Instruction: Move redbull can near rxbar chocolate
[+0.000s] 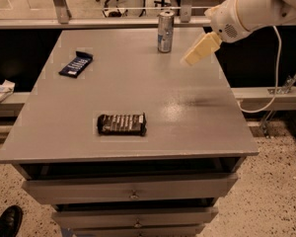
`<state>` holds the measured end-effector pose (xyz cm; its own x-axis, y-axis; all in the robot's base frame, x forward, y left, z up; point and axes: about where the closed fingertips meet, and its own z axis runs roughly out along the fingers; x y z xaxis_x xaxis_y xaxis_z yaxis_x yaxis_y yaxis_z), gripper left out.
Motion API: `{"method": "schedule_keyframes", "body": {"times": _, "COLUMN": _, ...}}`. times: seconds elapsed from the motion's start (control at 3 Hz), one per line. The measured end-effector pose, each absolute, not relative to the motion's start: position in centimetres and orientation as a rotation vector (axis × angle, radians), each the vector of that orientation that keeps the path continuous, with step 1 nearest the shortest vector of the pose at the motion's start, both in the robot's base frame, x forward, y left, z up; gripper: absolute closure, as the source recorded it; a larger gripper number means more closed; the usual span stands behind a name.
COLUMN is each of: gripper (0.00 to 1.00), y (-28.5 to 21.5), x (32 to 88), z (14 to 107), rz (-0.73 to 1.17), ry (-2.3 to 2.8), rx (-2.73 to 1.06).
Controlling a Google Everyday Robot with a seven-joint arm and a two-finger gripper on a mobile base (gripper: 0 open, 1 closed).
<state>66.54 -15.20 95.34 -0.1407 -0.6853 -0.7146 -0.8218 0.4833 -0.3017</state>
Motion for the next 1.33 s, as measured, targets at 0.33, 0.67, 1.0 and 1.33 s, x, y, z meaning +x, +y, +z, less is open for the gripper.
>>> {"method": "schedule_keyframes", "body": {"times": 0.33, "gripper": 0.00, "y": -14.4, "x": 69.2, "z": 94.2, "rz": 0.280, "ry": 1.852, "rx": -1.118}}
{"method": "schedule_keyframes", "body": {"times": 0.67, "gripper": 0.00, "y": -14.3, "x": 73.8, "z": 93.8, "rz": 0.306, "ry": 1.816, "rx": -0.945}}
{"method": "schedule_keyframes", "body": {"times": 1.0, "gripper": 0.00, "y": -13.9, "x": 79.2, "z": 93.2, "rz": 0.310, "ry": 1.779, "rx": -0.814}}
{"method": "schedule_keyframes", "body": {"times": 1.33, "gripper": 0.00, "y": -13.2, "x": 82.3, "z": 92.6, "rz": 0.303, "ry": 1.773, "rx": -0.778}}
